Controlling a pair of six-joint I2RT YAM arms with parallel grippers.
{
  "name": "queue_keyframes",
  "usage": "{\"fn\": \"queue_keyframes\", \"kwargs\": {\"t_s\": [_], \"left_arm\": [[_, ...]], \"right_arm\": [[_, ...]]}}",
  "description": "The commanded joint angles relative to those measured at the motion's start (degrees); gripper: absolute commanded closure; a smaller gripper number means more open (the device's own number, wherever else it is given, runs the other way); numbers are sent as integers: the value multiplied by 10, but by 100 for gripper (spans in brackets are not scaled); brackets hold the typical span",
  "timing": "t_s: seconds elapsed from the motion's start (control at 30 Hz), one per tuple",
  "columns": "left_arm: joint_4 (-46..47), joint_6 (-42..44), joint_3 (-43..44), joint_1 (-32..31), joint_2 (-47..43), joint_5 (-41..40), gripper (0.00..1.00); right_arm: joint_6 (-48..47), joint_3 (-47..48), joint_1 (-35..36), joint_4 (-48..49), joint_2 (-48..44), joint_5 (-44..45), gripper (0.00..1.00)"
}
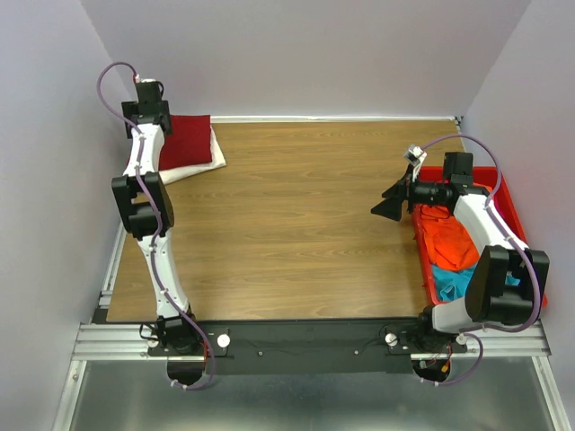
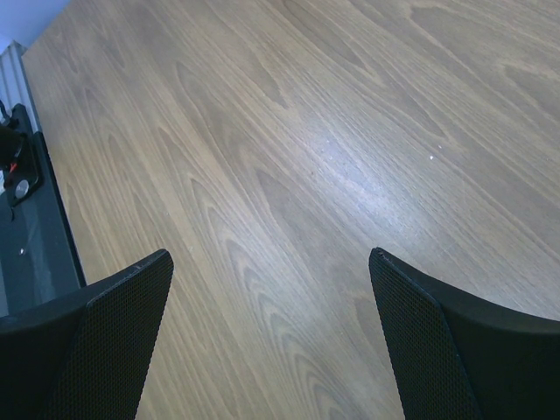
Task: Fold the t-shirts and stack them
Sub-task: Neatly place the folded tshirt to the corner, then reset both grippers
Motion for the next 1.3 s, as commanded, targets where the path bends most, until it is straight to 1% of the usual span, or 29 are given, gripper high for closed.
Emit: {"fn": "queue_keyframes", "kwargs": {"t_s": [0.0, 0.17, 0.23, 0.3, 0.33, 0.37, 0.4, 0.47, 0.6, 0.63, 0.67, 0.73, 0.77, 0.8, 0.87, 0.93, 1.03, 1.07, 1.1, 1.27], "left_arm": [[-2, -20, -7, 7, -98, 42, 8], [8, -26, -29, 9, -167, 56, 6], [8, -24, -41, 10, -192, 96, 6], [17, -18, -58, 10, -208, 153, 7], [20, -20, -79, 10, -219, 224, 9], [20, -14, -85, 10, -222, 274, 13], [15, -8, -95, 9, -222, 355, 17], [-2, 6, -107, -7, -218, 387, 18], [-7, 12, -158, -44, -218, 379, 19], [-10, 15, -166, -53, -209, 352, 19], [-17, 16, -167, -68, -202, 338, 21], [-20, 14, -163, -78, -178, 310, 24], [-22, 12, -160, -81, -168, 311, 26], [-25, 8, -156, -82, -159, 312, 34], [-23, -2, -141, -86, -133, 302, 40], [-13, -12, -144, -86, -119, 299, 41], [4, -20, -148, -86, -102, 308, 42], [2, -22, -146, -86, -97, 321, 44], [0, -24, -146, -86, -86, 326, 44], [11, -26, -168, -86, -82, 366, 45]], "right_arm": [[-10, 10, -5, -13, 6, -19, 1], [-11, 10, -5, -15, 5, -19, 1], [-12, 10, -6, -15, 1, -21, 1], [-12, 10, -5, -16, -1, -22, 1], [-12, 10, -6, -16, -1, -23, 1], [-12, 11, -5, -16, -1, -24, 1], [-12, 10, -5, -16, -2, -24, 1], [-12, 11, -5, -17, -2, -27, 1], [-13, 11, -6, -18, -1, -29, 1], [-12, 11, -5, -18, -2, -29, 1], [-13, 11, -5, -19, -2, -30, 1], [-15, 11, -5, -19, -2, -29, 1], [-14, 11, -6, -19, -2, -29, 1], [-14, 11, -5, -19, -2, -29, 1], [-15, 11, -5, -20, -2, -28, 1], [-16, 11, -5, -20, -1, -27, 1], [-17, 11, -5, -21, -1, -24, 1], [-17, 11, -5, -22, 1, -24, 1], [-17, 11, -5, -22, 2, -23, 1], [-19, 11, -7, -23, 4, -18, 1]]}}
